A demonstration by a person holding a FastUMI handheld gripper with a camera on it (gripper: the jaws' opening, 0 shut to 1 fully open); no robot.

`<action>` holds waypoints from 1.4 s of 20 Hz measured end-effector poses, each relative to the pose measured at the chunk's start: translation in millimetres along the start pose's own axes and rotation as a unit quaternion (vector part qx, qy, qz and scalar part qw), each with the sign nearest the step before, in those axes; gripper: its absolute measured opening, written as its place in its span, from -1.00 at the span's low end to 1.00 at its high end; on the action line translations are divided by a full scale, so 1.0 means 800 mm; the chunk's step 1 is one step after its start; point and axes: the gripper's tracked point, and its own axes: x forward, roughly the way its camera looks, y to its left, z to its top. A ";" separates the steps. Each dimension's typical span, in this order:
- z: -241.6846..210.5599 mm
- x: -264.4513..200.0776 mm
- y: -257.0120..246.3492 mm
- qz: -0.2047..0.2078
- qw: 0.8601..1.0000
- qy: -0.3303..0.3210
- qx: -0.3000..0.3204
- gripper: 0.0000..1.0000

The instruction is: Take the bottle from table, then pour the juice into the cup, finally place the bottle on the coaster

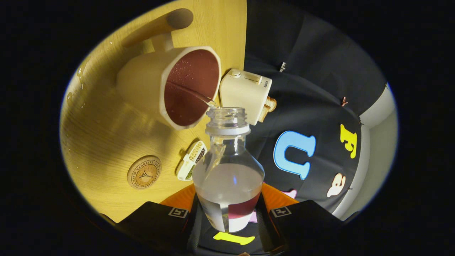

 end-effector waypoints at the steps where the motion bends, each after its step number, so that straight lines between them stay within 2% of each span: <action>1: 0.001 -0.002 -0.001 0.000 1.000 -0.002 -0.010 0.37; 19: -0.006 0.010 -0.024 0.005 0.994 -0.026 -0.106 0.37; 28: 0.002 0.011 -0.057 -0.015 0.984 -0.061 -0.168 0.37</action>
